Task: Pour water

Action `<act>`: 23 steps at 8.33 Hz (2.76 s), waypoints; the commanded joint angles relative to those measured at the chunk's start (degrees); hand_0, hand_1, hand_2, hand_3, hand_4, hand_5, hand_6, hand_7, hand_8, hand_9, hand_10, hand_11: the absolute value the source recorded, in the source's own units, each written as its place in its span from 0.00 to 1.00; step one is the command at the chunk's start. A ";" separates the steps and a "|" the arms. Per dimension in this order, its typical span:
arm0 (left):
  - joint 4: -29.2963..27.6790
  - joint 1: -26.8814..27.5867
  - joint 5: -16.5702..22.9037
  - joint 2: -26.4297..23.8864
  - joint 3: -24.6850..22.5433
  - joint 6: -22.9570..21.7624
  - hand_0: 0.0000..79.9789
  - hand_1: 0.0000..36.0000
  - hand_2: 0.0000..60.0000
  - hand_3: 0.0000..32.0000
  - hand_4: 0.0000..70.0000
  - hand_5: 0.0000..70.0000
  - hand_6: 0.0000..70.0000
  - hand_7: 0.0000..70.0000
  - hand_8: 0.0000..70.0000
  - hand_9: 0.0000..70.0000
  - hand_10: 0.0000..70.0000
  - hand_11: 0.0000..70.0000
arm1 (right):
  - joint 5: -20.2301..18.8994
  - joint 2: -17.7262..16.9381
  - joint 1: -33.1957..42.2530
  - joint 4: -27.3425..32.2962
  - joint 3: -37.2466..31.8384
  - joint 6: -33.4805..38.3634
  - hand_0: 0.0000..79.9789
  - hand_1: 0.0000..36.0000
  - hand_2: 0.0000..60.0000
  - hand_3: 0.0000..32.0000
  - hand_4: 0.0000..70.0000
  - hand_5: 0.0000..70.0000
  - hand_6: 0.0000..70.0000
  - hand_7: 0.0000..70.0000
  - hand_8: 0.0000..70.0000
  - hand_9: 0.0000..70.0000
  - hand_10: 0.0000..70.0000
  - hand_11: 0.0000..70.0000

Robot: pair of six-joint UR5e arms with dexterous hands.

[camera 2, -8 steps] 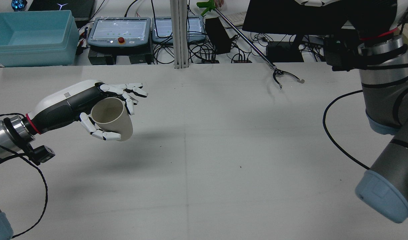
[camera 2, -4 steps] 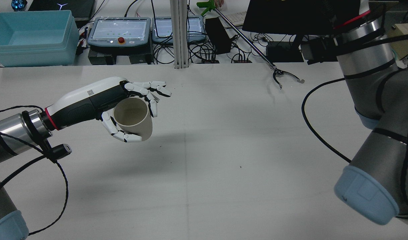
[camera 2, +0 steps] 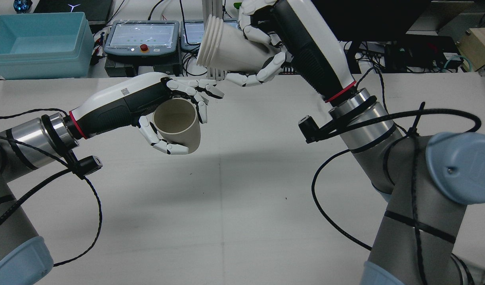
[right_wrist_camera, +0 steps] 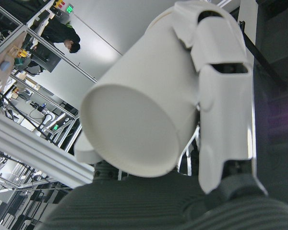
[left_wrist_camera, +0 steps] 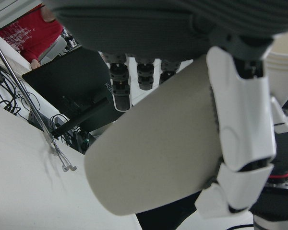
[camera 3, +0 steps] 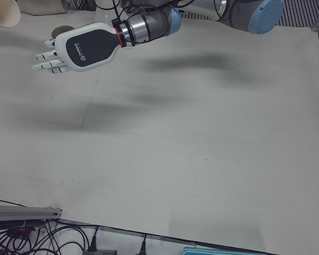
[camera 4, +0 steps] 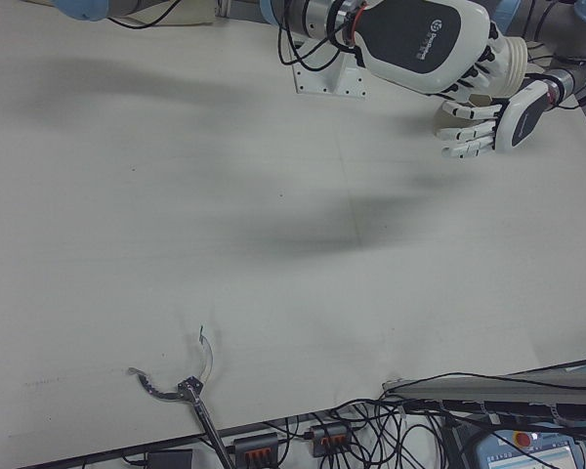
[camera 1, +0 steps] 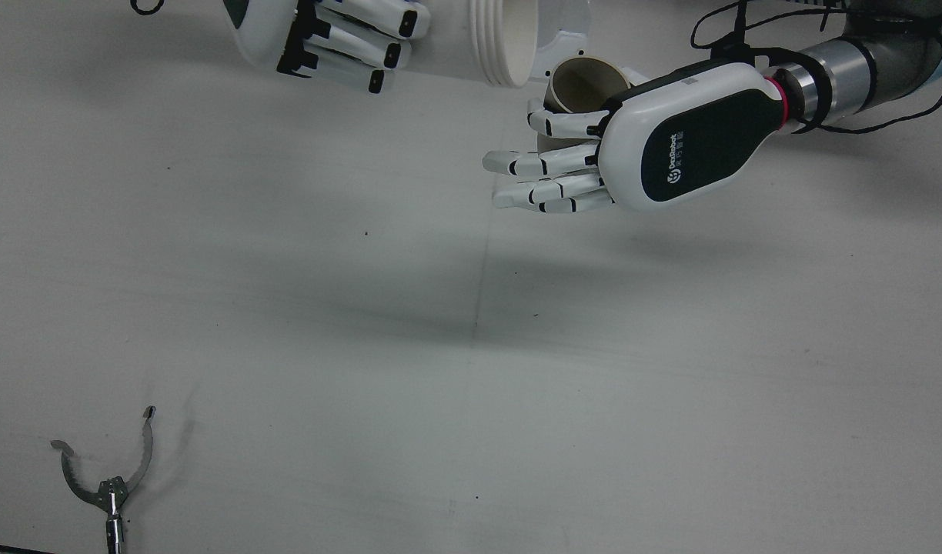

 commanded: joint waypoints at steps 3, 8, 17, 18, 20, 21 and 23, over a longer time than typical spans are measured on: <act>0.98 0.12 -0.61 -8.02 6.35 0.07 0.71 0.91 1.00 0.00 1.00 1.00 0.30 0.30 0.13 0.17 0.23 0.35 | 1.09 3.90 -9.44 -0.13 2.64 -10.31 1.00 1.00 1.00 0.00 1.00 1.00 1.00 1.00 0.97 1.00 0.98 1.00; -10.29 -4.07 -0.44 7.02 4.76 -7.18 0.70 0.84 1.00 0.00 1.00 1.00 0.28 0.28 0.12 0.16 0.23 0.35 | 3.21 -19.26 6.92 0.14 24.64 -6.41 1.00 1.00 1.00 0.00 0.90 1.00 1.00 1.00 0.97 1.00 1.00 1.00; -46.55 -28.62 1.06 45.60 13.91 -14.75 0.70 0.84 1.00 0.00 1.00 1.00 0.30 0.30 0.13 0.18 0.25 0.37 | -2.50 -38.82 28.76 25.77 -15.04 28.22 0.78 1.00 1.00 0.00 0.11 0.60 1.00 0.92 1.00 1.00 1.00 1.00; -49.18 -28.44 0.97 45.34 16.61 -12.17 0.70 0.83 1.00 0.00 1.00 1.00 0.29 0.30 0.13 0.18 0.25 0.37 | -2.33 -38.04 28.70 31.72 -24.21 30.00 0.80 1.00 1.00 0.00 0.22 0.65 1.00 0.95 1.00 1.00 1.00 1.00; -50.52 -28.53 0.97 45.42 18.74 -12.14 0.70 0.80 1.00 0.00 1.00 1.00 0.28 0.30 0.12 0.18 0.25 0.37 | -2.94 -36.80 33.77 32.83 -26.59 32.56 0.90 1.00 1.00 0.00 0.41 0.72 1.00 1.00 1.00 1.00 1.00 1.00; -50.52 -28.44 0.97 45.42 18.74 -12.23 0.70 0.80 1.00 0.00 1.00 1.00 0.28 0.30 0.12 0.17 0.24 0.36 | -5.64 -36.89 35.45 32.83 -26.93 33.09 0.94 1.00 1.00 0.00 0.40 0.71 1.00 1.00 1.00 1.00 1.00 1.00; -53.66 -28.44 0.44 45.24 21.71 -12.14 0.70 0.80 1.00 0.00 1.00 1.00 0.29 0.30 0.13 0.18 0.25 0.37 | -5.85 -39.07 35.47 32.92 -27.02 33.70 0.99 0.99 0.90 0.00 0.37 0.63 0.88 0.94 0.86 1.00 0.85 1.00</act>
